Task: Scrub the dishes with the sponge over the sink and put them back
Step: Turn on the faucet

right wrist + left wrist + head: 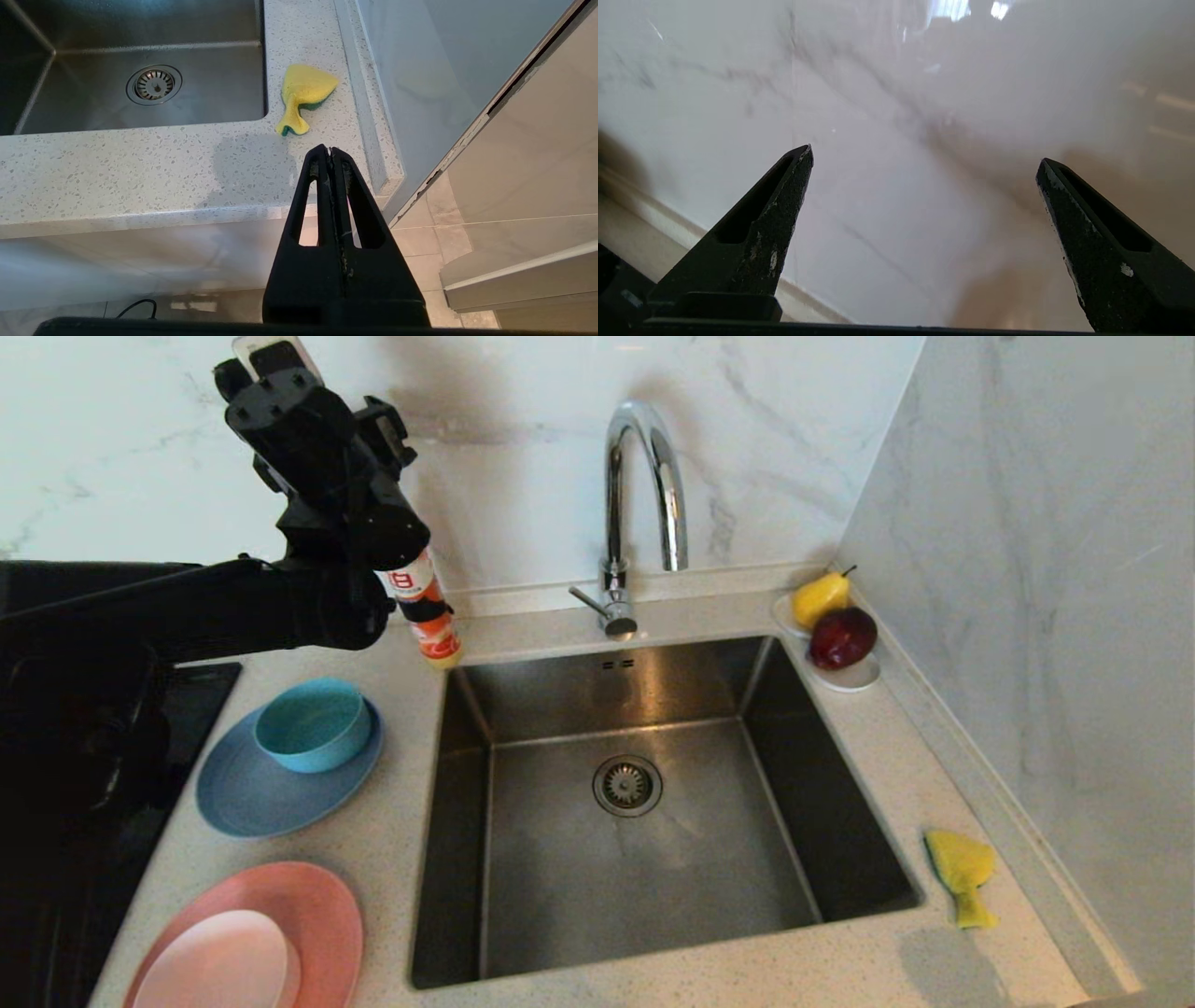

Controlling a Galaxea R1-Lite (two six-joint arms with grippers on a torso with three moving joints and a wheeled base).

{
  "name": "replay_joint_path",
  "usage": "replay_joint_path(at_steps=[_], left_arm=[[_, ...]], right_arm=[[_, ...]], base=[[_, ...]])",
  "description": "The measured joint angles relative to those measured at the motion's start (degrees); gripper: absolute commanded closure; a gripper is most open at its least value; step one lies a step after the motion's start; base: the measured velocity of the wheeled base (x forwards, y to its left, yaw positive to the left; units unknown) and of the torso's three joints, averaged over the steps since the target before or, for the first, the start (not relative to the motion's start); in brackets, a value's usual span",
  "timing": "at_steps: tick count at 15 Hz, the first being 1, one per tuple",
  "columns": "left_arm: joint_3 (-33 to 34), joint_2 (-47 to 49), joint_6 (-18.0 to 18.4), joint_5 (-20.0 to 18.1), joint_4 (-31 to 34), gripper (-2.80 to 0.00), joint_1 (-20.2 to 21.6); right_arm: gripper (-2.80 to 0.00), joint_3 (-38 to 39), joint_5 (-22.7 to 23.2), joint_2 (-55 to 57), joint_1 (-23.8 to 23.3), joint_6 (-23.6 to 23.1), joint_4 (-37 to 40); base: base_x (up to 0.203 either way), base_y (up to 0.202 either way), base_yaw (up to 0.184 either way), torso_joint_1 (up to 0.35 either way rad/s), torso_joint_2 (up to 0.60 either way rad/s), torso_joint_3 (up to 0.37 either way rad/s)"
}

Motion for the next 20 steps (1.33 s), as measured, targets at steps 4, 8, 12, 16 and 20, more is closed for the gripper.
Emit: replay_joint_path(at_steps=[4,8,12,16,20], left_arm=[[0.1,-3.9,-0.1,0.0,1.2,-2.80,0.0],[0.6,-10.5,-0.5,-1.8,5.8,-2.80,0.0],[4.1,-19.4,-0.2,-3.3,15.2,-2.80,0.0],[5.6,-32.1,-0.5,-12.8,38.8,-2.80,0.4],[11.0,-43.4,-2.1,-22.1,52.8,0.00,0.5]], right_arm=[[0.00,0.0,0.0,0.0,0.0,0.0,0.0],[0.00,0.0,0.0,0.0,0.0,0.0,0.0],[0.00,0.0,0.0,0.0,0.0,0.0,0.0],[0.00,0.0,0.0,0.0,0.0,0.0,0.0],[0.00,0.0,0.0,0.0,0.0,0.0,0.0]], base=[[0.000,0.000,0.000,0.000,0.00,0.000],[0.000,0.000,0.000,0.000,0.00,0.000],[0.000,0.000,0.000,0.000,0.00,0.000],[0.000,0.000,0.000,0.000,0.00,0.000],[0.000,0.000,0.000,0.000,0.00,0.000]])
